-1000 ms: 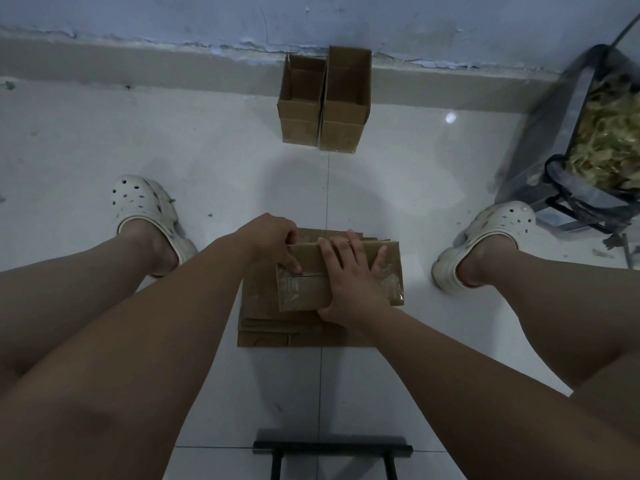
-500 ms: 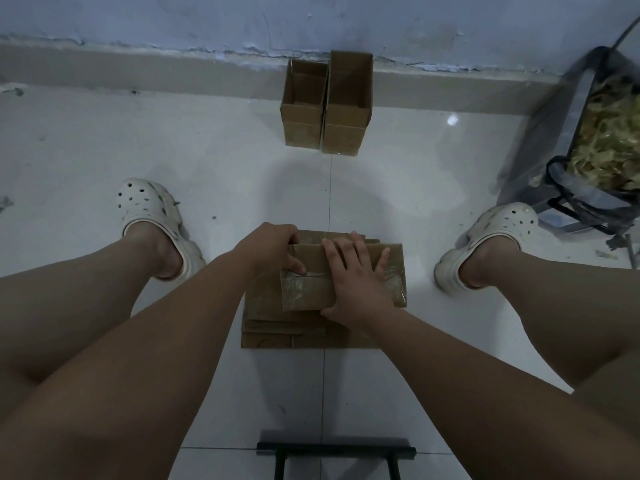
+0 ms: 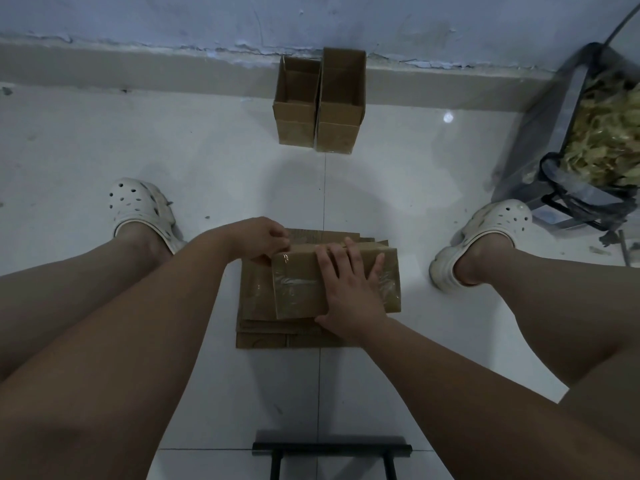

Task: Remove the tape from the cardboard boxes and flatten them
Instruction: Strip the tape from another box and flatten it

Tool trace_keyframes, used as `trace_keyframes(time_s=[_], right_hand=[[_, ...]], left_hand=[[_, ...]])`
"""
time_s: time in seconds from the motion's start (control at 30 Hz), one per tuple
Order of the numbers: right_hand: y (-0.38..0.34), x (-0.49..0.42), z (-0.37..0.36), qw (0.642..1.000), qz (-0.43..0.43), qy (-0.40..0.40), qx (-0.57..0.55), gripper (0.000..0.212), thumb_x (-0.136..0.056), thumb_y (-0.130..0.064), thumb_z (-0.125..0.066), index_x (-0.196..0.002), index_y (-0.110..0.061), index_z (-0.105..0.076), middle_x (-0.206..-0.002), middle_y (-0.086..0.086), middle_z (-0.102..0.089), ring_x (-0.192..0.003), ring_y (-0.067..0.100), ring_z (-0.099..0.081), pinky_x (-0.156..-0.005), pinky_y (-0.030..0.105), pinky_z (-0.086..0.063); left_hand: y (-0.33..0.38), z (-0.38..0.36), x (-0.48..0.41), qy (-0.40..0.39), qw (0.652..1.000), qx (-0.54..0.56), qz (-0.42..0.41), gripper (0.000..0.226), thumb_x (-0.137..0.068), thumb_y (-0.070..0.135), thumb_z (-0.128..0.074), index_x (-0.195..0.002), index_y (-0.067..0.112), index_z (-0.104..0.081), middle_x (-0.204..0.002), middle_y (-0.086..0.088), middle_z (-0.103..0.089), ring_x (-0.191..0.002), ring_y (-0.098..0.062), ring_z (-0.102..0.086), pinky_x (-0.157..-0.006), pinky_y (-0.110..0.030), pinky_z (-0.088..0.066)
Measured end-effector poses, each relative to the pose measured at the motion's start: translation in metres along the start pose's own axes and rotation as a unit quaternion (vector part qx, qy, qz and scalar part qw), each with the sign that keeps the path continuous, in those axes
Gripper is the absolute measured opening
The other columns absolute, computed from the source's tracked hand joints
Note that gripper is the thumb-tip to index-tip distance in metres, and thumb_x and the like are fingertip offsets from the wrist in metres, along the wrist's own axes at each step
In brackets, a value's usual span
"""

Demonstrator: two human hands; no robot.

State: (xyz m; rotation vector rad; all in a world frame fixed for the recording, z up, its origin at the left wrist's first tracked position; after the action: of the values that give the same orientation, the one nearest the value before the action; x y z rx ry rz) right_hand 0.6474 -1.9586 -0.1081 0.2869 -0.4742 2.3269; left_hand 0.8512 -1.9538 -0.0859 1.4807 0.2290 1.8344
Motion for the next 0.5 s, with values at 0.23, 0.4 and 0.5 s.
trace_keyframes(time_s=[0.23, 0.4, 0.5], right_hand=[[-0.0006, 0.002, 0.001, 1.0, 0.006, -0.004, 0.007, 0.115, -0.07, -0.046, -0.077, -0.149, -0.025, 0.003, -0.148, 0.0, -0.001, -0.142, 0.023, 0.018, -0.103, 0.069, 0.017], [0.0011, 0.0035, 0.0027, 0.999, 0.015, -0.008, 0.027, 0.117, -0.068, -0.051, -0.077, -0.149, -0.028, 0.004, -0.148, 0.0, -0.001, -0.142, 0.024, 0.012, -0.102, 0.068, 0.02], [0.0005, 0.0059, 0.001, 0.999, 0.012, -0.005, 0.033, 0.118, -0.067, -0.054, -0.078, -0.146, -0.029, 0.007, -0.148, 0.0, -0.003, -0.141, 0.024, 0.01, -0.102, 0.068, 0.019]], left_hand=[[0.0065, 0.0053, -0.0062, -0.011, 0.994, -0.111, -0.023, 0.01, -0.091, 0.017, -0.06, -0.087, 0.02, -0.069, -0.075, 0.01, -0.06, -0.052, 0.0, -0.043, -0.043, -0.011, -0.033], [0.0075, 0.0048, -0.0095, -0.04, 0.988, -0.145, -0.02, 0.011, -0.092, 0.016, -0.059, -0.085, 0.021, -0.065, -0.082, 0.003, -0.062, -0.054, -0.001, -0.041, -0.07, -0.042, -0.051], [0.0054, 0.0018, -0.0099, -0.055, 0.986, -0.155, -0.036, 0.018, -0.094, 0.018, -0.056, -0.079, 0.023, -0.063, -0.08, 0.003, -0.061, -0.064, -0.002, -0.046, -0.068, -0.029, -0.044]])
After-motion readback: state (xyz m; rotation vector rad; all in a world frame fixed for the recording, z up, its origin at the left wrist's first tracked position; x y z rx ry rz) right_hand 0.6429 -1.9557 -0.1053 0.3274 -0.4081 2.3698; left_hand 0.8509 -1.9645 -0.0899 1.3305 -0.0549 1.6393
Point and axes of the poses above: each hand's wrist, its own x-axis away from the middle knuckle, its own z-axis out of the back of the hand, y = z × x, the point moved 2 cm from there along -x, towards the middle knuckle
